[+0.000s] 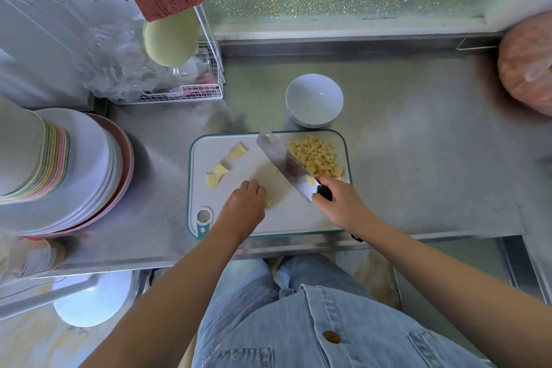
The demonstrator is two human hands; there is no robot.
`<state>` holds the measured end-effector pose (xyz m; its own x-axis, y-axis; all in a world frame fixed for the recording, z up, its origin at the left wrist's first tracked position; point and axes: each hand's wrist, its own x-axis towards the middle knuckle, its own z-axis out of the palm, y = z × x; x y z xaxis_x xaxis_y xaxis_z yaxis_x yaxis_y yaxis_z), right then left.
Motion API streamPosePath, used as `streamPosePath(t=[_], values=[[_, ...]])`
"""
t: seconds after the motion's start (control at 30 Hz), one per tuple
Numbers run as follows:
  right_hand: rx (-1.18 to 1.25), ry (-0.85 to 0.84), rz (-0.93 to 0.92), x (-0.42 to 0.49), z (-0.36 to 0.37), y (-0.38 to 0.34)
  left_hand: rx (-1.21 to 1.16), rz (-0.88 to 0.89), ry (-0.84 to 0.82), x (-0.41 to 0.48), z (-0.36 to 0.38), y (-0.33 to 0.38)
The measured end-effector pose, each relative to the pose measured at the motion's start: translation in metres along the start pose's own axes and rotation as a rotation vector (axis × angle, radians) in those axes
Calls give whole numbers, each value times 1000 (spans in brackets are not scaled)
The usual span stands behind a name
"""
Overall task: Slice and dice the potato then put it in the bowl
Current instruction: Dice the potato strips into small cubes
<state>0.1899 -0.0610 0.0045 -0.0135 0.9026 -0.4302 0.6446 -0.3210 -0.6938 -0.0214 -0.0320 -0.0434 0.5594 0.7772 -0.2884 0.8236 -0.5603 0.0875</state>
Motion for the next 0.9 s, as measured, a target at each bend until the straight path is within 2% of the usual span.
streamPosePath(t=[0.07,0.13,0.2,0.3,0.37,0.57,0.73,0.9], values=[[1,-4,-12,-2,0,0,53,12,-64,-2,5,4],[4,-7,-12,-3,-1,1,42,-9,-48,-3,12,4],[12,-5,-4,-3,-1,2,-71,-82,-27,-3,11,5],[27,1,1,-3,-1,5,-368,-310,60,2,2,1],[33,7,4,-2,0,5,-452,-383,72,4,-4,0],[56,37,16,-1,1,7,-527,-325,-1,12,-7,3],[61,65,23,-4,-4,12,-598,-358,65,16,-11,3],[69,58,15,-4,-2,12,-485,-375,67,0,-11,-15]])
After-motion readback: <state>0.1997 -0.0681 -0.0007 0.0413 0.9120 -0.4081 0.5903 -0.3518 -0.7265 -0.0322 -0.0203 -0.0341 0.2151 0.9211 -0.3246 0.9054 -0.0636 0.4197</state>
